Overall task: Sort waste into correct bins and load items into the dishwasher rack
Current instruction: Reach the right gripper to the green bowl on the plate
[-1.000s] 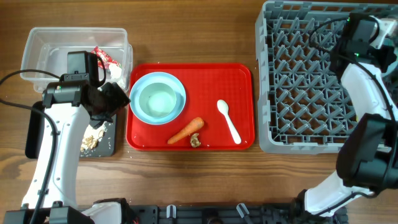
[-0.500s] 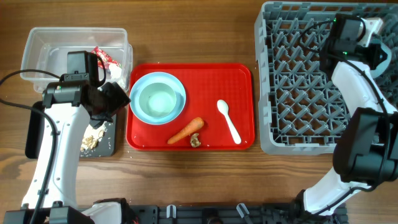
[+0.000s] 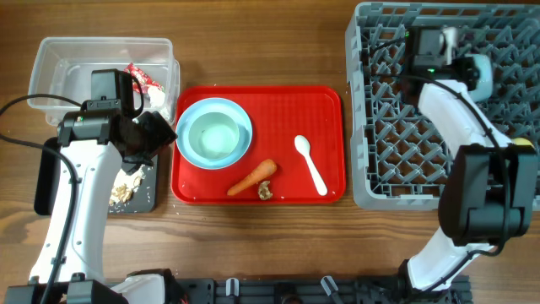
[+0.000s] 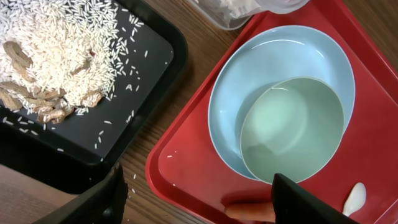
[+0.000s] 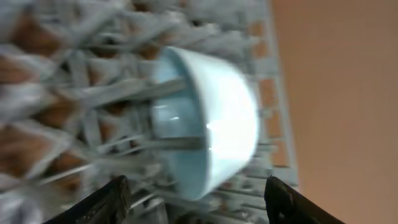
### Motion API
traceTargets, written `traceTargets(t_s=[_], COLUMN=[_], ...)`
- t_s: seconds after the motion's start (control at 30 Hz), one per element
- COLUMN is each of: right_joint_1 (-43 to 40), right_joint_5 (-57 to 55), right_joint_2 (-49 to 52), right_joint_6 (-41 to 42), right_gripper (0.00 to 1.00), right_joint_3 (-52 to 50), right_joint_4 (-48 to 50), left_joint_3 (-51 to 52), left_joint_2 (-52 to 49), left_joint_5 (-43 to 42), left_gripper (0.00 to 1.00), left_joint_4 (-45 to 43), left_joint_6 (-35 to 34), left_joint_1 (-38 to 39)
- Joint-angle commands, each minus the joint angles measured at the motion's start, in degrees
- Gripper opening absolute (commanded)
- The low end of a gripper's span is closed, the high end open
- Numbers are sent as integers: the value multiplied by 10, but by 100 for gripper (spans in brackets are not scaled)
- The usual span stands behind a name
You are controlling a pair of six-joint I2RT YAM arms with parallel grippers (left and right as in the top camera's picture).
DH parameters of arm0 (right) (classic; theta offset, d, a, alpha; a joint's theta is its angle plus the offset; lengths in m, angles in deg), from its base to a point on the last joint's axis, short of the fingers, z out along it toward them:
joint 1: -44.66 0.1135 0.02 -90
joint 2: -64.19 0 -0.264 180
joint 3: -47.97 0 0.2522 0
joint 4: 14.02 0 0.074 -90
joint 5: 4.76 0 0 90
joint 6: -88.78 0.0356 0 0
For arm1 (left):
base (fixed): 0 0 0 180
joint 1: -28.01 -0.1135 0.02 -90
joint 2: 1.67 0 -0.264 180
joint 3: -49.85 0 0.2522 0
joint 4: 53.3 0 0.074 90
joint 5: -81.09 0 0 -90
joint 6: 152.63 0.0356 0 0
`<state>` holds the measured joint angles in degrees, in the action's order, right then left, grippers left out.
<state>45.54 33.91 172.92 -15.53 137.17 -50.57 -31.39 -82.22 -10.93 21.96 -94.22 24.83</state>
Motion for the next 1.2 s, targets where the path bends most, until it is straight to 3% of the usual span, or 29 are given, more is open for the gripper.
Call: traceTargets(t_s=[0.0, 0.1, 0.23, 0.3, 0.4, 0.57, 0.77, 1.07, 1.17], right_joint_1=[18, 37, 73, 103, 166, 304, 404, 417, 417], right_joint_5=[75, 174, 449, 591, 681, 688, 579, 569, 562], right_joint_2=[-45, -97, -169, -190, -181, -120, -17, 59, 68], right_joint_6=[44, 44, 44, 92, 175, 231, 343, 420, 433], right_gripper=[73, 77, 79, 79, 79, 79, 75, 45, 43], right_joint_3=[-1, -1, -1, -1, -1, -1, -1, -1, -1], right_joint_4=[-29, -66, -86, -85, -72, -33, 22, 73, 67], left_joint_3=[-3, -3, -3, -3, -3, -3, -3, -3, -3], left_joint_2=[10, 10, 10, 10, 10, 10, 10, 10, 10], left_joint_5=[-5, -5, -2, 26, 58, 58, 58, 55, 55], left_gripper=[75, 78, 78, 79, 82, 83, 84, 84, 83], left_joint_4=[-1, -1, 1, 10, 30, 39, 40, 40, 40], left_joint_6=[-3, -3, -3, -3, -4, -4, -4, -4, -4], left_joint_1=[-3, -3, -3, -3, -3, -5, -5, -5, -5])
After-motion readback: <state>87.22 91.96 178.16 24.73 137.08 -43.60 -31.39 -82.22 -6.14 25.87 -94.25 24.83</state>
